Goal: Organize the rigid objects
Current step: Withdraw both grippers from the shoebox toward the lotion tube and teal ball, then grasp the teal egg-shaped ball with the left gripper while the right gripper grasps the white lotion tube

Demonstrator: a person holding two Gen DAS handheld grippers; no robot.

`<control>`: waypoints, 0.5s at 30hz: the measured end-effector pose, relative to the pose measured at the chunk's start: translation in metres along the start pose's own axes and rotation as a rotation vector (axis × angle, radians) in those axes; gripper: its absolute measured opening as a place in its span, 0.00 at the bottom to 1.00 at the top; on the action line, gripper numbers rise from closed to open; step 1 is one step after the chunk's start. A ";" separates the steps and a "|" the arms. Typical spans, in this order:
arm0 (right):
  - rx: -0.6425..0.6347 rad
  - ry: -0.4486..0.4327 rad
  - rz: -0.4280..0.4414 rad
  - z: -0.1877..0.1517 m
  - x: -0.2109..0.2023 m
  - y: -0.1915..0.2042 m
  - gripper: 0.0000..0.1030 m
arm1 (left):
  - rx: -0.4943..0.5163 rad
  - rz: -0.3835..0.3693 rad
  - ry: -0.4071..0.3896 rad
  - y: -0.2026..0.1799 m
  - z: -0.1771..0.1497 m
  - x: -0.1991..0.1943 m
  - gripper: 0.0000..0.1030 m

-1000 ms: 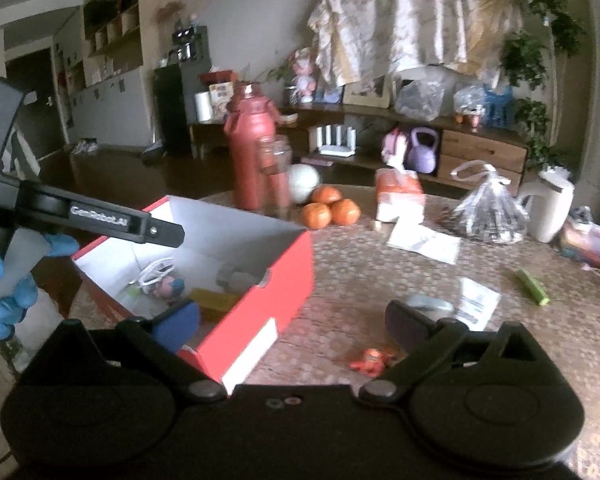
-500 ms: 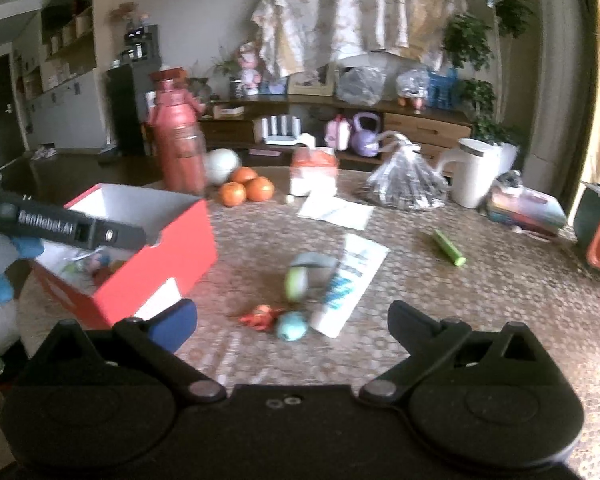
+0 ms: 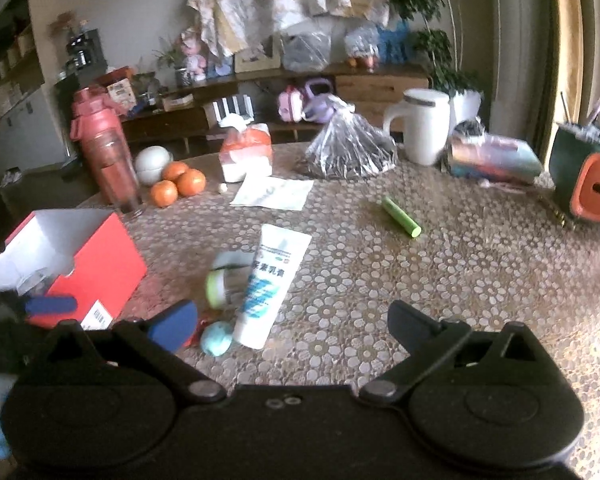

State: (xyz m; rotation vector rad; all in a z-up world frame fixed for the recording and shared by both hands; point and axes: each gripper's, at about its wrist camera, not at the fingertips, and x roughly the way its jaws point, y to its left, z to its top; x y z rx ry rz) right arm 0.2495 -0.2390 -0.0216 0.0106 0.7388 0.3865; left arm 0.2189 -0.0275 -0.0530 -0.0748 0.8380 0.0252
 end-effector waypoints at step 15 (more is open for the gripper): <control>0.017 0.136 0.039 0.014 0.077 0.004 0.91 | 0.067 -0.089 0.022 -0.027 -0.013 0.052 0.99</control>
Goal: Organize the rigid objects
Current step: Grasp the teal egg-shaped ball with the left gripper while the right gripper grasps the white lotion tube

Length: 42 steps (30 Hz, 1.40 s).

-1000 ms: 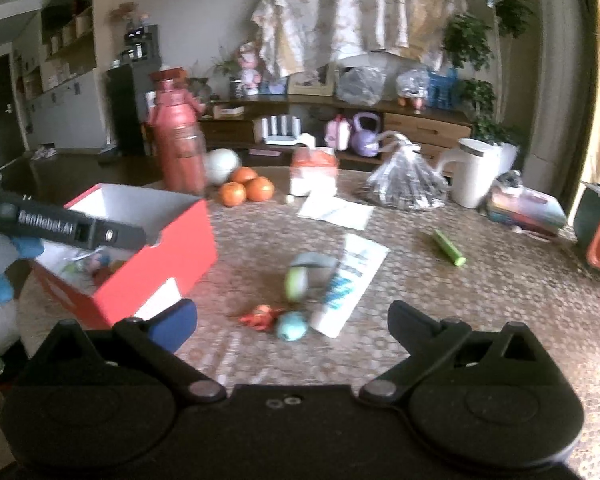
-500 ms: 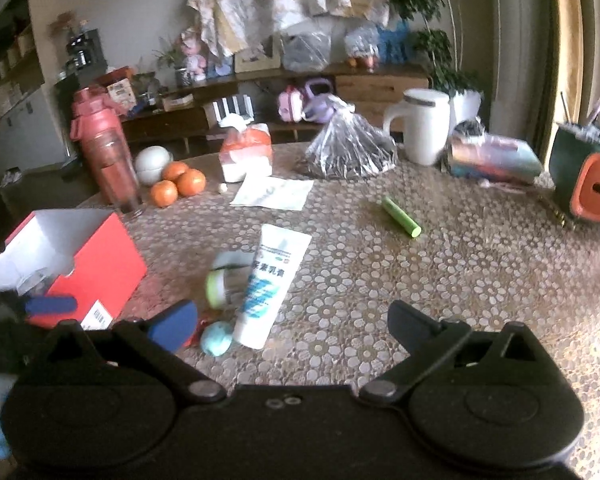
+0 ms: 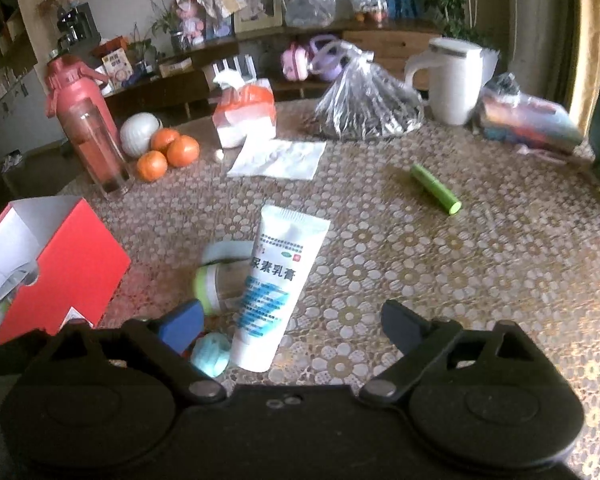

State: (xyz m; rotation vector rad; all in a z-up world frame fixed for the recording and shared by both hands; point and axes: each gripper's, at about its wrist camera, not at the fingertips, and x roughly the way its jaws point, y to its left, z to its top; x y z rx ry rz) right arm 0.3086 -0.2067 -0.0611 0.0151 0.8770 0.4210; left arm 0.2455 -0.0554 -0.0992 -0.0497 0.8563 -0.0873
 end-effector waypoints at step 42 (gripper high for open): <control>-0.017 0.058 -0.055 -0.008 0.036 0.007 0.40 | 0.082 -0.054 -0.039 -0.005 -0.009 0.004 0.25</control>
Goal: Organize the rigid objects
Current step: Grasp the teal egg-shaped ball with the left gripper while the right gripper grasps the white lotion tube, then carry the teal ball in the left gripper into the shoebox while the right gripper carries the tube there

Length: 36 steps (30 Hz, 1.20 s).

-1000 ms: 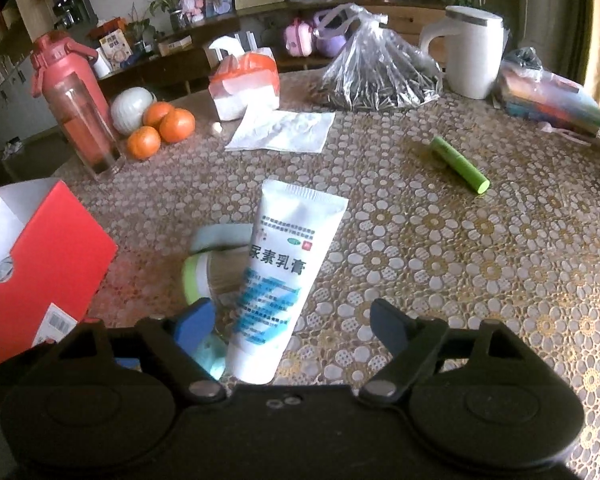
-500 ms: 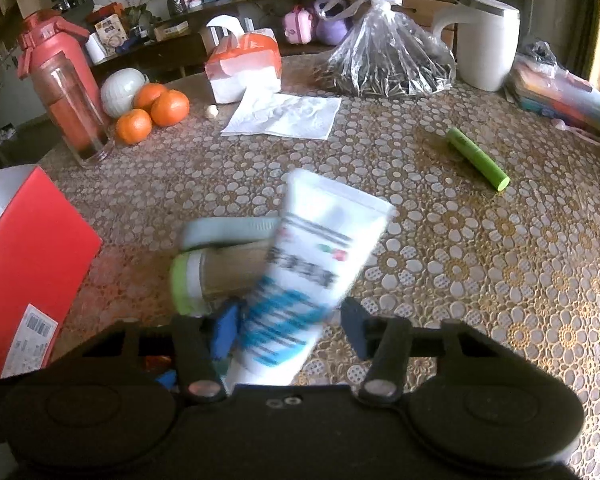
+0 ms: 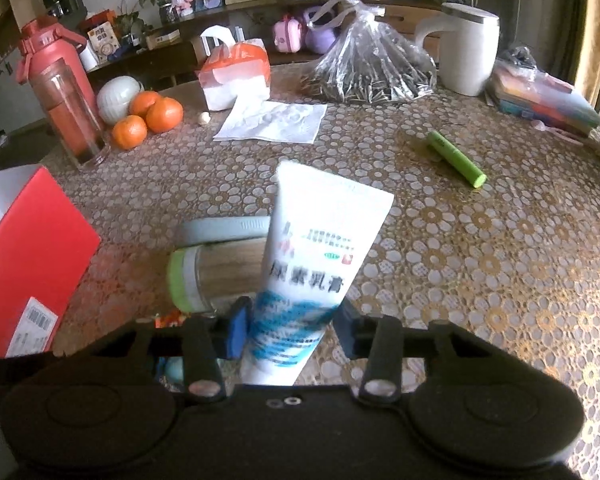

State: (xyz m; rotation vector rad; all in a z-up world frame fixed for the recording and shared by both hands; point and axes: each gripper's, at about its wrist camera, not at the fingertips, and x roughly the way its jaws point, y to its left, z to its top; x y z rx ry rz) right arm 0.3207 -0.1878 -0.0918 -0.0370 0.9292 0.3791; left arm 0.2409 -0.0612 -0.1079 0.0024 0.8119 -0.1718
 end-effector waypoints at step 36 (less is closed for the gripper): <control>-0.191 -0.138 0.059 -0.022 -0.133 0.104 0.31 | -0.122 0.006 -0.193 0.085 -0.002 -0.161 0.25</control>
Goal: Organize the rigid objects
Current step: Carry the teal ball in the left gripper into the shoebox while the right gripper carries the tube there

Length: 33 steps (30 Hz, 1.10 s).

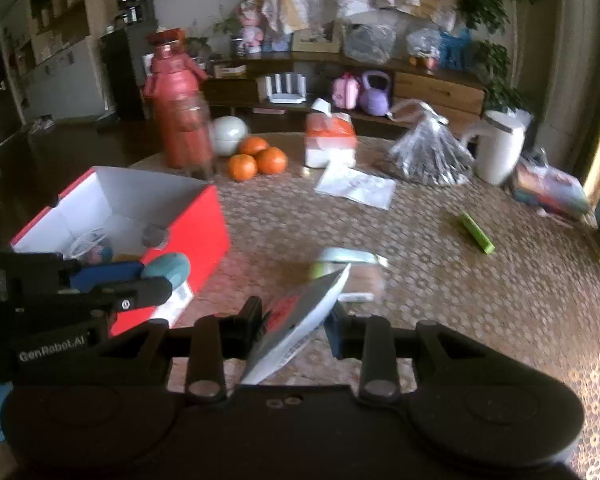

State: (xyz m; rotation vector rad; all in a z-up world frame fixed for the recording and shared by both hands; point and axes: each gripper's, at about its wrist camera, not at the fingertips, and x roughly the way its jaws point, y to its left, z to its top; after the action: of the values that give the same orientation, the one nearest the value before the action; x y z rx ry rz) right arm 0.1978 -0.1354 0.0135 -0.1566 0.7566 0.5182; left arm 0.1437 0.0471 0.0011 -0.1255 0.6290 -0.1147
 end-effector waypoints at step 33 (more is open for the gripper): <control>-0.209 0.120 0.089 0.040 0.114 0.160 0.31 | -0.113 0.308 0.070 0.203 0.000 -0.002 0.25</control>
State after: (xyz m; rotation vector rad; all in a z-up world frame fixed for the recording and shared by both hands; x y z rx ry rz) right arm 0.2119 0.0599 -0.0282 -0.3517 0.8279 0.6776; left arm 0.1556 0.2471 -0.0285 -0.1327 0.7177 0.2152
